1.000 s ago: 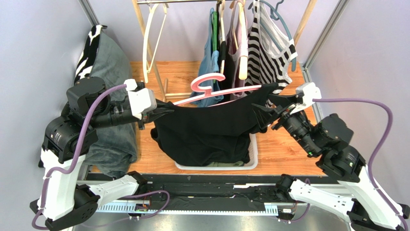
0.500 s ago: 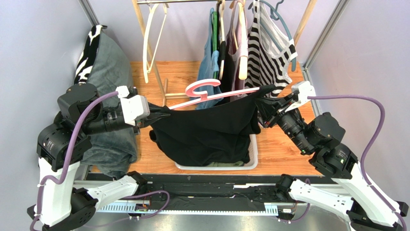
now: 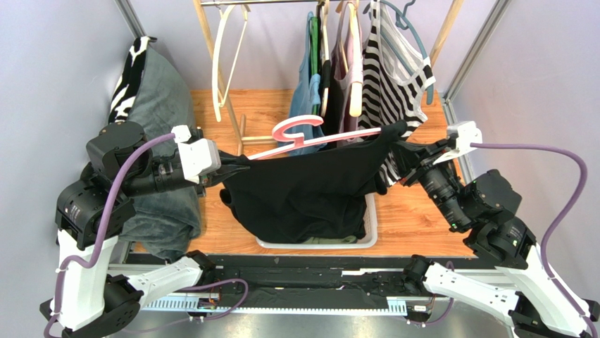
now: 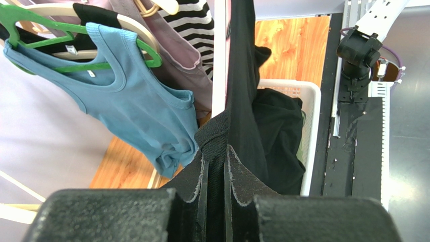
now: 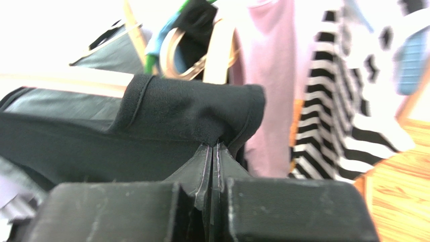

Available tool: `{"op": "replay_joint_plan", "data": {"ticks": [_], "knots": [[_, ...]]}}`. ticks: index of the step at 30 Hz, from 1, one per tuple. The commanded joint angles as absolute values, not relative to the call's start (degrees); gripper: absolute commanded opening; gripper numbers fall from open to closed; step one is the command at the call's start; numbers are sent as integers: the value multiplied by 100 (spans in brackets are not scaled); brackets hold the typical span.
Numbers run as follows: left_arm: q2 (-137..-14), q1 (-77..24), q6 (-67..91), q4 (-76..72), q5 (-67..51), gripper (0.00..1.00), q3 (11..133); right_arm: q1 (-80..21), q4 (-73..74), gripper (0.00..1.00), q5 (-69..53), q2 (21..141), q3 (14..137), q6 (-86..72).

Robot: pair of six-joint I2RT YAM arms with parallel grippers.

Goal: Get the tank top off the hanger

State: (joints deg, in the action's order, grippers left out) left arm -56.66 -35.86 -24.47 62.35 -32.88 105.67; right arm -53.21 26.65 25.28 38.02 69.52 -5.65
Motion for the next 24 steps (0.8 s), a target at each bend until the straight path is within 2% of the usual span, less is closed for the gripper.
{"op": "replay_joint_plan", "data": {"ticks": [1, 11, 18, 24], "knots": [[-5555, -3595, -2549, 5933, -3313, 0, 10582, -5335, 2575, 0, 3514, 3735, 7268, -308], [-5450, -3603, -2558, 6073, -3437, 0, 10758, -5160, 2654, 0, 5105, 4017, 7313, -149], [-5274, -3595, -2689, 6196, -3331, 0, 10793, -4826, 3111, 0, 5326, 4113, 7304, -325], [-5264, -3586, -2646, 6188, -3366, 0, 10951, -4614, 3524, 0, 4888, 3999, 7049, -659]]}}
